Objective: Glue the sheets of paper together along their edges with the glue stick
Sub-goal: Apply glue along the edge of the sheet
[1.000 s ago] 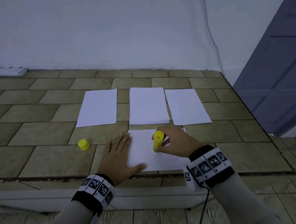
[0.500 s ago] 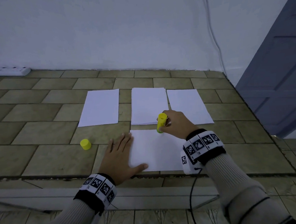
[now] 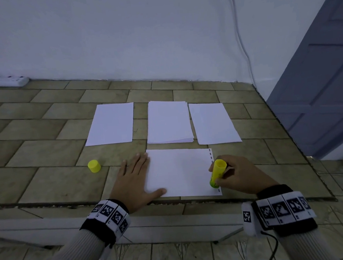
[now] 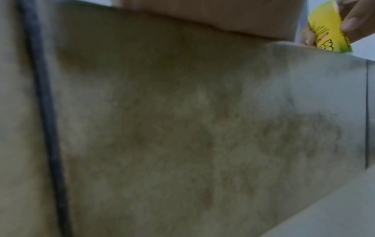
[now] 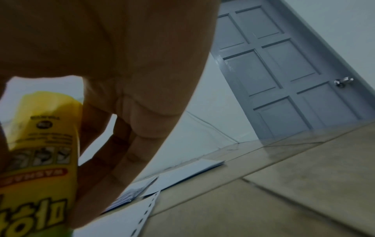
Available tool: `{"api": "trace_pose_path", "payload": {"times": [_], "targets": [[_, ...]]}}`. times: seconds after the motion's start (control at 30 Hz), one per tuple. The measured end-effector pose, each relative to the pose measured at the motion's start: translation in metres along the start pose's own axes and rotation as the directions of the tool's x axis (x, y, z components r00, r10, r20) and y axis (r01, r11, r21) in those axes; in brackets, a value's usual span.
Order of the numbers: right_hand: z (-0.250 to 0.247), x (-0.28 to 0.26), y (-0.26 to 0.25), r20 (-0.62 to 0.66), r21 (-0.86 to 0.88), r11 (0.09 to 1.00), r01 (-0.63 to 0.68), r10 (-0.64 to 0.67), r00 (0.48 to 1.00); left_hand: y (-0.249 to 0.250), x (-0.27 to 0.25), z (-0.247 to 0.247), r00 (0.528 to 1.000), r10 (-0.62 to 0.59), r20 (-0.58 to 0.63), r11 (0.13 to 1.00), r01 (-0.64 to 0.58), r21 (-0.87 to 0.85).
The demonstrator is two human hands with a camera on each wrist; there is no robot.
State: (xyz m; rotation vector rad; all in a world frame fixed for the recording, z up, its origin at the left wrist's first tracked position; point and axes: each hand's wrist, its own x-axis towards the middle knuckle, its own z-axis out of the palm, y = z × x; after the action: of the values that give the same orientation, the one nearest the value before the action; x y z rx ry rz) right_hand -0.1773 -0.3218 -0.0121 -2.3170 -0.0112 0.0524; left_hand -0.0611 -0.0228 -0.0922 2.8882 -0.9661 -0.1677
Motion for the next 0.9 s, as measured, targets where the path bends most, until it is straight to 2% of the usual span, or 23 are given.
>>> {"api": "trace_pose_path", "payload": {"times": [0.2, 0.63, 0.8, 0.9], "targets": [[0.000, 0.008, 0.001, 0.002, -0.022, 1.000, 0.014, -0.014, 1.000, 0.001, -0.001, -0.002, 1.000, 0.001, -0.008, 1.000, -0.001, -0.016], [-0.017, 0.088, 0.016, -0.157, -0.130, 0.991, -0.030, 0.009, 0.988, 0.000, 0.000, 0.001, 0.999, 0.014, -0.035, 0.998, -0.016, -0.055], [-0.021, 0.089, 0.009, -0.205, -0.165, 0.976, -0.140, 0.105, 0.973, 0.000, 0.000, 0.000, 0.999, 0.008, -0.034, 0.999, -0.010, -0.053], [-0.028, 0.079, 0.009, -0.211, -0.285, 0.930, -0.231, 0.174, 0.962, -0.001, 0.000, 0.002, 0.998, 0.014, -0.057, 0.998, -0.017, -0.056]]}}
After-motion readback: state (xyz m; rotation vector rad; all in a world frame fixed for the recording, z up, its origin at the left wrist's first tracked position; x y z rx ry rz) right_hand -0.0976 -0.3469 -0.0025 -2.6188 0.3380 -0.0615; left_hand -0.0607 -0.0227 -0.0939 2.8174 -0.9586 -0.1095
